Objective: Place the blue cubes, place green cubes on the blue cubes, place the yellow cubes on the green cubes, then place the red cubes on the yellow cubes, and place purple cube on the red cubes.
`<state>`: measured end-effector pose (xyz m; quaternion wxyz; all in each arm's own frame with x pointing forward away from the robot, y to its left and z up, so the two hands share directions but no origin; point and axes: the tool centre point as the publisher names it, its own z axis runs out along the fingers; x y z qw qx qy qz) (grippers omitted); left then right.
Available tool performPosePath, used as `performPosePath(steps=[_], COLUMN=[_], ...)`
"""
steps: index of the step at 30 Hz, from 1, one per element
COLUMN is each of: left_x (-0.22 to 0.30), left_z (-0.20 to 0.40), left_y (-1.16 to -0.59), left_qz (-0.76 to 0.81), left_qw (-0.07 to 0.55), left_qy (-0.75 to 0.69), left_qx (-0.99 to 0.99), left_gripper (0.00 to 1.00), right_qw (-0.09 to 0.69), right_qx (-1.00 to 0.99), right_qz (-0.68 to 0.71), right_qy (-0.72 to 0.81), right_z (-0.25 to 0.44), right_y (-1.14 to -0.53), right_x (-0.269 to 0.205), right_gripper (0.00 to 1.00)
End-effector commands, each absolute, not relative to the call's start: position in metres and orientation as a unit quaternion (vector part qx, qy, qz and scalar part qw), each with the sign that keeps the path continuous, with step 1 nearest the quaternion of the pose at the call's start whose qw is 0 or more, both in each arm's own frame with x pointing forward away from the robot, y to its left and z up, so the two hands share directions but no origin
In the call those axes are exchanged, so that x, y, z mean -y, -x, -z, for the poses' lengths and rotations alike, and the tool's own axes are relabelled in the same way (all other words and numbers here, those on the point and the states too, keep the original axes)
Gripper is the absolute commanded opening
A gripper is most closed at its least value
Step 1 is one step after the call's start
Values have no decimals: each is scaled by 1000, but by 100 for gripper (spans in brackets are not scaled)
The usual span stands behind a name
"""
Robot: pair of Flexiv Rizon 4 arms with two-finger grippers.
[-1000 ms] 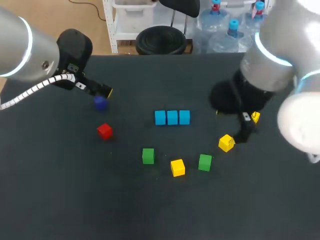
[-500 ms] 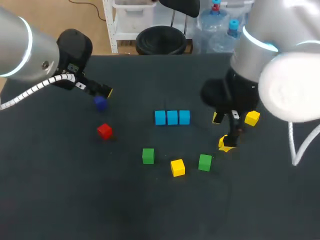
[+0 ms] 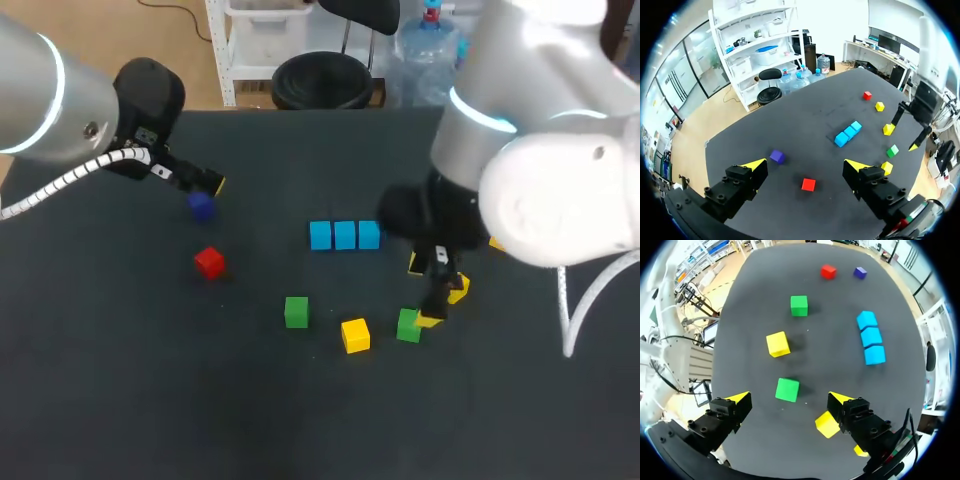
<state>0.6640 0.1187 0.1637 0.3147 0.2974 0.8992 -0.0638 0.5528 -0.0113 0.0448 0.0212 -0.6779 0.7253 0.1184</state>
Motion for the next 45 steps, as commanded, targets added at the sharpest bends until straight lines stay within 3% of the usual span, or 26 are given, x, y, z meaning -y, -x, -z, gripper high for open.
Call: performPosePath(steps=[1, 31, 33, 35, 37, 45], left_x=[-119, -119, -119, -119, -119, -119], left_z=[-163, -163, -163, -163, -163, -163], left_y=[-664, -664, -664, -664, -664, -664], left_qz=[65, 65, 65, 65, 65, 65], left_qw=[315, 315, 315, 315, 315, 315], left_qy=[-298, -298, -298, -298, -298, -298], left_qx=[-899, -899, -899, -899, -899, -899], left_gripper=[100, 100, 100, 100, 100, 100], right_qw=[13, -26, -26, -22, -16, -4], right_qx=[-731, -745, -744, -743, -744, -735], right_qz=[-114, -79, -72, -58, -53, -33], right_qy=[672, 662, 664, 666, 666, 677], right_z=[-40, 15, 16, 17, 14, 2], right_y=[-548, -542, -544, -546, -549, -553], right_x=[4, 4, 4, 5, 5, 8], right_gripper=[100, 98, 46, 30, 0, 0])
